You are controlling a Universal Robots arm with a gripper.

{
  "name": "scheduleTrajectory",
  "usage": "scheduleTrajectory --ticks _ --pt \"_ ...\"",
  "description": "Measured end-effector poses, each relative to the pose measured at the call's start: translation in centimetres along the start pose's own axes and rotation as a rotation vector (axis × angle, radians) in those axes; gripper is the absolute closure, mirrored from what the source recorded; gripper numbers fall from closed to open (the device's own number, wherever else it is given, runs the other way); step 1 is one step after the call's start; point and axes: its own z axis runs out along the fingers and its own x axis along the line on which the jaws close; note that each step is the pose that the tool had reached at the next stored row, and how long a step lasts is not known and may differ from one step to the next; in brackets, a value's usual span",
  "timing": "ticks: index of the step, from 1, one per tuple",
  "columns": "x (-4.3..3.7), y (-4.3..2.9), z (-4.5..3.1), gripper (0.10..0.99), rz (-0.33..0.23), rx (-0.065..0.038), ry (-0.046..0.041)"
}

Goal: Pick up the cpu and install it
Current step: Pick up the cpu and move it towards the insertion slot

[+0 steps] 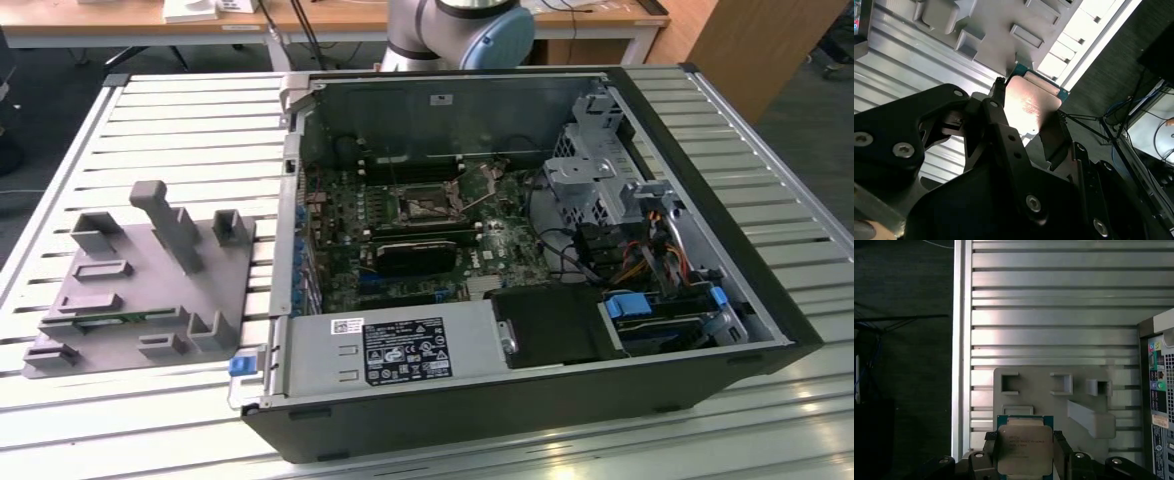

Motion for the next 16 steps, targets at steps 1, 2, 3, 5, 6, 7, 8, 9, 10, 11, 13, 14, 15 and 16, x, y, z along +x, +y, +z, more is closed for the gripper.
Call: scheduleTrajectory --ticks 1,2,3,5,6,7,8,9,10,11,13,14,15,16 --pt "0.01 0.04 -0.22 0.557 0.0 0.0 0.0" --pt "0.0 0.08 -0.48 0.557 0.0 0.0 0.0002" --pt "0.0 0.12 -0.7 0.557 0.0 0.0 0.0001" --pt "0.01 0.19 -1.02 0.557 0.0 0.0 0.0" --pt "0.01 0.2 -1.12 0.557 0.0 0.0 -0.0001" --pt "0.0 0.21 -1.18 0.557 0.0 0.0 -0.0001" --pt "-0.03 0.23 -1.2 0.557 0.0 0.0 -0.0001" --pt "-0.1 0.24 -1.2 0.557 0.0 0.0 -0.0001" --pt "-0.24 0.24 -1.21 0.557 0.001 0.0 0.0" --pt "-0.41 0.24 -1.21 0.557 0.001 0.0 -0.0001" --pt "-0.79 0.25 -1.21 0.557 0.001 0.0 -0.0001" --pt "-1.04 0.25 -1.21 0.557 0.001 0.0 -0.0001" --pt "-1.28 0.26 -1.21 0.557 0.001 0.0 -0.0001" --pt "-1.57 0.27 -1.22 0.557 0.001 0.0 0.0"
